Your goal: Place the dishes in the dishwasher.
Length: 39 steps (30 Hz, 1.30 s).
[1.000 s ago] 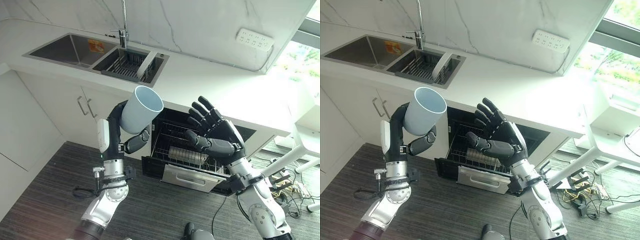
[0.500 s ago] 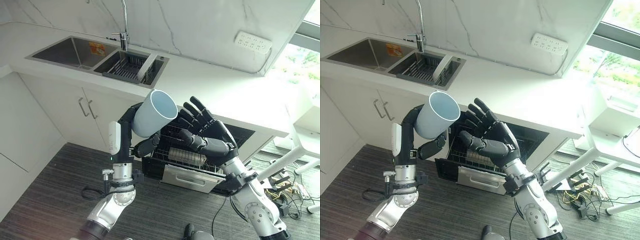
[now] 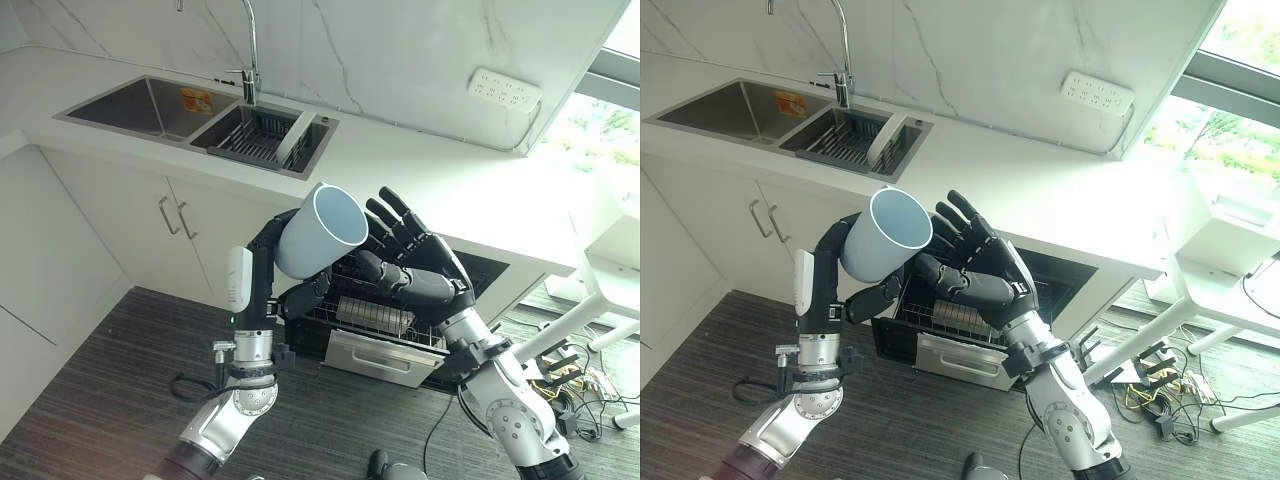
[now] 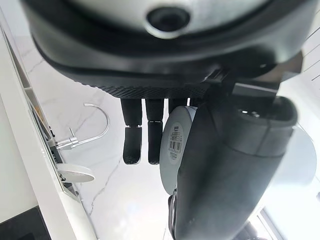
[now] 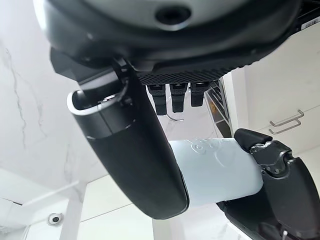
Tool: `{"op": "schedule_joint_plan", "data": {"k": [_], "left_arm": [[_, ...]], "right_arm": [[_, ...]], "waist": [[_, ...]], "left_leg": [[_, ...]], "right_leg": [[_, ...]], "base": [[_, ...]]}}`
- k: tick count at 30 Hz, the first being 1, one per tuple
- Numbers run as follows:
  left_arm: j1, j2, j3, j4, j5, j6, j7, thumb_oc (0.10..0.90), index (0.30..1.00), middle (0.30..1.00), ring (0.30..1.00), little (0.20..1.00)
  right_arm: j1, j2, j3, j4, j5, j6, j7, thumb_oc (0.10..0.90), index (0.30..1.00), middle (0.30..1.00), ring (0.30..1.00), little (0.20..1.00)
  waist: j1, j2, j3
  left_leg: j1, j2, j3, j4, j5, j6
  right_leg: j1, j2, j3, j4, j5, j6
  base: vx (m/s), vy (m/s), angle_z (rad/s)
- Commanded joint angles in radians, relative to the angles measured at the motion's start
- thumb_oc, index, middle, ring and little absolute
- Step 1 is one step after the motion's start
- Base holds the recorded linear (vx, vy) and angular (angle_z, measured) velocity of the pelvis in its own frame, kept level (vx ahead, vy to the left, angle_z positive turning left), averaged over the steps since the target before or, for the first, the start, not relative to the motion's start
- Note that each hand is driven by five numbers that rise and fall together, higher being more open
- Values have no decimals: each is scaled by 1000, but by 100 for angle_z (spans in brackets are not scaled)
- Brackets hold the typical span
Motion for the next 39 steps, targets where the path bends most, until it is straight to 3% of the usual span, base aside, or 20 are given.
{"op": "schedule_joint_plan", "data": {"k": [1, 23, 39], "left_arm": [[-157, -22, -42, -73, 23, -86, -1, 400, 300, 300, 300, 300], [-163, -23, -85, -86, 25, -86, -32, 400, 300, 300, 300, 300], [-174, -23, -136, -94, 40, -88, -69, 400, 300, 300, 300, 300]], "right_arm": [[-112, 13, -46, -60, -22, -64, -12, 800, 900, 900, 900, 900], [-165, 28, 32, -90, -34, -1, -14, 800, 900, 900, 900, 900], [-197, 39, 51, -95, -32, -48, -91, 800, 900, 900, 900, 900]], "waist": [[16, 22, -26], [30, 16, -20], [42, 16, -8]], "left_leg": [[154, -26, -116, -135, -96, -3], [153, -27, -122, -135, -94, -3], [150, -32, -128, -135, -94, -1]], "right_leg": [[8, -38, -16, 127, -144, 99], [9, -39, -25, 127, -141, 99], [15, -46, -41, 127, -138, 102]], "base": [[0, 0, 0], [-6, 1, 1], [-5, 1, 1]]}}
